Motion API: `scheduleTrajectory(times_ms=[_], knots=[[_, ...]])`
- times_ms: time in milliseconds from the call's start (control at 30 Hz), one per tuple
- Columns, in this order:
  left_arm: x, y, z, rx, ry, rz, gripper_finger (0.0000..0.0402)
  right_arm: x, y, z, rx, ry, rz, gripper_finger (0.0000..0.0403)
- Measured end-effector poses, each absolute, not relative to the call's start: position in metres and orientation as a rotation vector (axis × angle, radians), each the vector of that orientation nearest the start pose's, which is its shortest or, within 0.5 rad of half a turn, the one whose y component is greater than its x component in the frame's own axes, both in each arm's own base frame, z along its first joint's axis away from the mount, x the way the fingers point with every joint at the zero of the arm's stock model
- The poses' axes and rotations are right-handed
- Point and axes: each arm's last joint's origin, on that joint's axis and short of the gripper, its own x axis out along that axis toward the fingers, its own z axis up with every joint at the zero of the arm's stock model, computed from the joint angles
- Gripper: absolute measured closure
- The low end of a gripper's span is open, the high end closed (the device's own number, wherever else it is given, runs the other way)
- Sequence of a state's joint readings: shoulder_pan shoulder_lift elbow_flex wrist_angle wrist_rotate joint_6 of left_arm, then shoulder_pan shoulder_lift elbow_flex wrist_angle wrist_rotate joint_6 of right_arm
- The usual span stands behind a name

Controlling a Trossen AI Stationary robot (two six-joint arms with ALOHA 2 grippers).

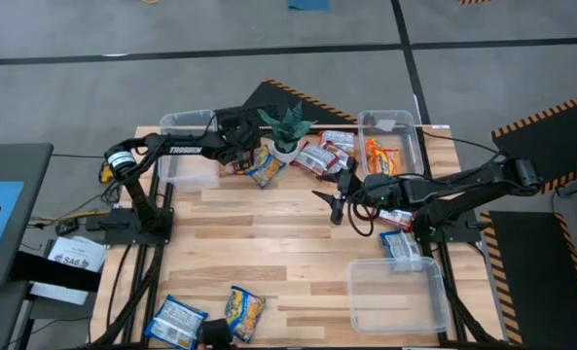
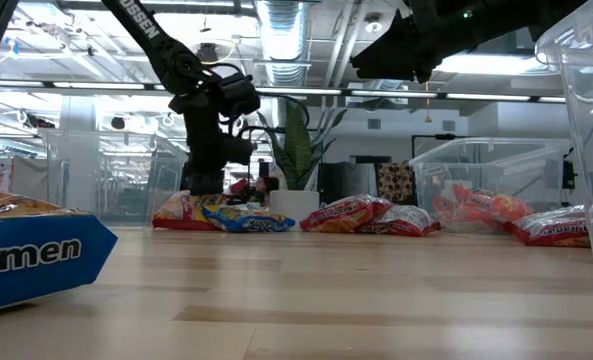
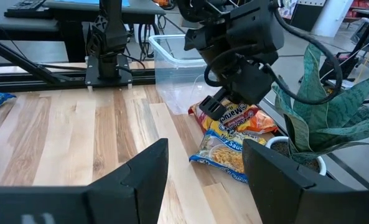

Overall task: Sort Maruchan noodles
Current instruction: Put the orange noodle pack in the top right transparent bin

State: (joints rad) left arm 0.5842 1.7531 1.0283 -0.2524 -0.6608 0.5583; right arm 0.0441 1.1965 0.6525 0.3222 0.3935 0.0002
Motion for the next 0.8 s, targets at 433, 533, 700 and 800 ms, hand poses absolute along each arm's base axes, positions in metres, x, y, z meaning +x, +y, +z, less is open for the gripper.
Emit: scheduleTrajectory(times_ms=[433, 533, 700, 800], knots=[[0.296, 0.142, 0.161, 0.387, 1.340, 0.645, 0.0401, 0.257, 0.000, 0.253, -0.046, 0.220, -0.348, 0.0177], [0.299, 0.126, 0.159, 0.332, 1.342, 0.602, 0.0401, 0.256, 0.000, 0.252, -0.047, 0.226, -0.348, 0.0177], [0.306, 0.096, 0.157, 0.317, 1.335, 0.541, 0.0401, 0.256, 0.000, 0.252, -0.048, 0.226, -0.348, 0.0177], [0.310, 0.087, 0.164, 0.421, 1.340, 0.618, 0.0401, 0.256, 0.000, 0.252, -0.048, 0.226, -0.348, 0.0177]])
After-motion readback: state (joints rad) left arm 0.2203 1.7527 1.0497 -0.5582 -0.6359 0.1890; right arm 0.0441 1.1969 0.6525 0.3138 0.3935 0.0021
